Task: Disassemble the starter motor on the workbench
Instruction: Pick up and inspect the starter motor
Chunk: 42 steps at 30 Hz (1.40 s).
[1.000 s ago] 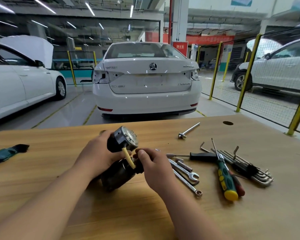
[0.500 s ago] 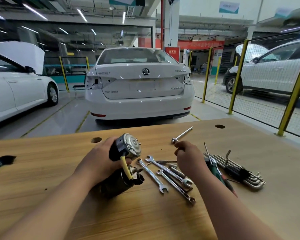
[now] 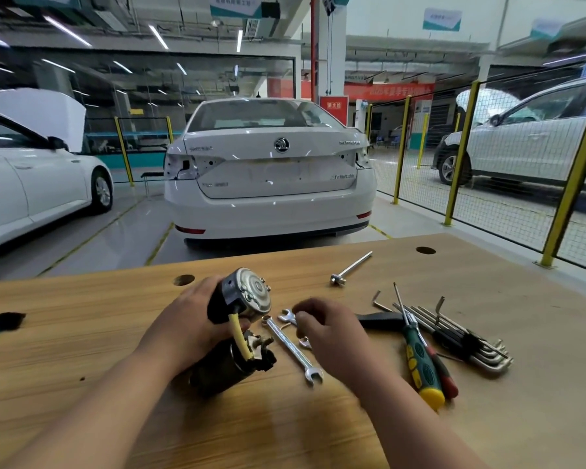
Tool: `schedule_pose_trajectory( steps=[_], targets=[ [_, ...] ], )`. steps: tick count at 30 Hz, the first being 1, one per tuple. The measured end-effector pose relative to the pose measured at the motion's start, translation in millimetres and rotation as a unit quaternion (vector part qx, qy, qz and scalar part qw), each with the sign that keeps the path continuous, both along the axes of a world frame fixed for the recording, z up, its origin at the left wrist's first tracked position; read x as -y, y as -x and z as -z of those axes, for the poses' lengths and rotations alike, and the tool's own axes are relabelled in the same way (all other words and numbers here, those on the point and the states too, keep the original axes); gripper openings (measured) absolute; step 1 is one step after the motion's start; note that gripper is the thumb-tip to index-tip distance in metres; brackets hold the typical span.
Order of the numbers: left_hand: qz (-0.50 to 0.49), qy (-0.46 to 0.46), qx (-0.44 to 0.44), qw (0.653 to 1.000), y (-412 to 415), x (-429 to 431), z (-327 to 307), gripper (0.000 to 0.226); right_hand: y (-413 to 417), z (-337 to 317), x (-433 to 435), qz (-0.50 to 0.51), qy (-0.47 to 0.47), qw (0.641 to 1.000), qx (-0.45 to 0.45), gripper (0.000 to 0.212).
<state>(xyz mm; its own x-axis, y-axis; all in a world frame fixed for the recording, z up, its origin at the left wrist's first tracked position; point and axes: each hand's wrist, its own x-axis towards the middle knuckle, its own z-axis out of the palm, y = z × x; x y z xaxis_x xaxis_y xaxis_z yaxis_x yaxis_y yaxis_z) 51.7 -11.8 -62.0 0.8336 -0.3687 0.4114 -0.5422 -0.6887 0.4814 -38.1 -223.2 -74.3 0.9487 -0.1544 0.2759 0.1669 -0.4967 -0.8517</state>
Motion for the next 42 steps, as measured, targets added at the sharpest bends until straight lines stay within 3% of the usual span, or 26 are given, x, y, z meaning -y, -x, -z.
schedule_pose_trajectory(
  steps=[2,6,11,19,24,29,42],
  targets=[
    [0.004,-0.018,-0.019,1.000,0.9,4.2,-3.3,0.080,5.3,-6.0,-11.7,-0.069,0.020,0.997,0.005,0.011],
    [0.013,-0.036,-0.024,0.999,1.3,10.3,-6.6,0.085,15.1,-3.9,-14.4,-0.124,0.116,0.985,-0.023,0.049],
    [0.008,-0.075,-0.033,0.997,4.1,16.7,-9.3,0.089,15.5,7.8,-23.4,-0.084,0.241,0.964,0.068,0.046],
    [0.005,-0.100,-0.029,0.995,5.5,21.3,-10.9,0.086,18.6,12.2,-24.8,-0.046,0.249,0.960,0.122,0.033],
    [0.001,-0.117,-0.014,0.993,4.4,22.8,-10.2,0.082,19.5,21.6,-31.2,-0.039,0.227,0.968,0.105,0.033],
    [0.000,-0.100,-0.012,0.995,5.3,20.4,-11.3,0.077,18.7,21.5,-38.2,-0.019,0.263,0.958,0.113,0.040],
    [-0.005,-0.101,-0.008,0.995,4.7,23.0,-9.0,0.085,17.4,17.6,-36.8,-0.016,0.207,0.974,0.094,0.027]
  ],
)
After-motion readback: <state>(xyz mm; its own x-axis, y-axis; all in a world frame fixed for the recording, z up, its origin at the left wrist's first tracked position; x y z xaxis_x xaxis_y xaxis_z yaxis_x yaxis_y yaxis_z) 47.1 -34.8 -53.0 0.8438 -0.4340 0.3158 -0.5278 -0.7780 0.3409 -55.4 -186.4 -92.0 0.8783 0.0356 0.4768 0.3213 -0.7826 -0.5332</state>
